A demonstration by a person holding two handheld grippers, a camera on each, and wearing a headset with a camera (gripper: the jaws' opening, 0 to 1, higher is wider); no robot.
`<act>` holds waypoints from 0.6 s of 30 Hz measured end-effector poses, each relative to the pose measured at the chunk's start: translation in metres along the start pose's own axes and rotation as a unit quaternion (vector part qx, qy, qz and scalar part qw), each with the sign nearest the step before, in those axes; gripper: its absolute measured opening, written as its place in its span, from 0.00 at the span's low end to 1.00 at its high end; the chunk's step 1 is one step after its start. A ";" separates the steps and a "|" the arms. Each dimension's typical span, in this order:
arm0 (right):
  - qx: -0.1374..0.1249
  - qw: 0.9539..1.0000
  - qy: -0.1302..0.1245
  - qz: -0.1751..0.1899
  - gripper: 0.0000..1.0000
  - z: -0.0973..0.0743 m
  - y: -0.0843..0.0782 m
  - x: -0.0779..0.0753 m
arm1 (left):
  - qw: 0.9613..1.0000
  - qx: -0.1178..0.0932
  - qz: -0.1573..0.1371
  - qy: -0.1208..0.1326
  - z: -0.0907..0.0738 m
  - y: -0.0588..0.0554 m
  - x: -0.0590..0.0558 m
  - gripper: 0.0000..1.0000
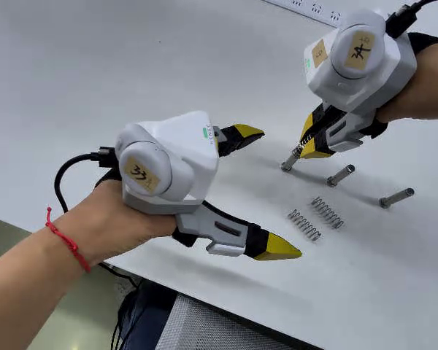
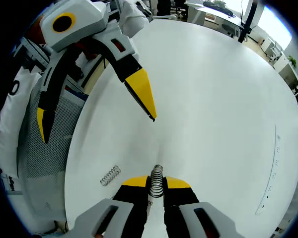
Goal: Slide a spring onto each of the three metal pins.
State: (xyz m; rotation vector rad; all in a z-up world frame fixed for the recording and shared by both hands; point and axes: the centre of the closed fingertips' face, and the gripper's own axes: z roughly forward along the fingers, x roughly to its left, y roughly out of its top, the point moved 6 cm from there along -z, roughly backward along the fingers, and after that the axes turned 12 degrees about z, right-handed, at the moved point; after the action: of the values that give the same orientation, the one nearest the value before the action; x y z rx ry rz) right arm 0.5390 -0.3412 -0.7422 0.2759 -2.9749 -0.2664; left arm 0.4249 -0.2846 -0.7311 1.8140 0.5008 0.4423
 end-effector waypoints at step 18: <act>0.011 1.000 0.000 -0.009 0.07 0.017 -0.002 0.000 | 1.000 -0.004 -0.004 0.001 -0.001 -0.002 0.001 0.96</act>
State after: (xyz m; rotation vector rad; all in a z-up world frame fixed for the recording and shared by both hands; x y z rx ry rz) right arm 0.5372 -0.3403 -0.7590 0.3065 -2.9784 -0.2366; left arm 0.4256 -0.2829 -0.7326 1.8042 0.5074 0.4406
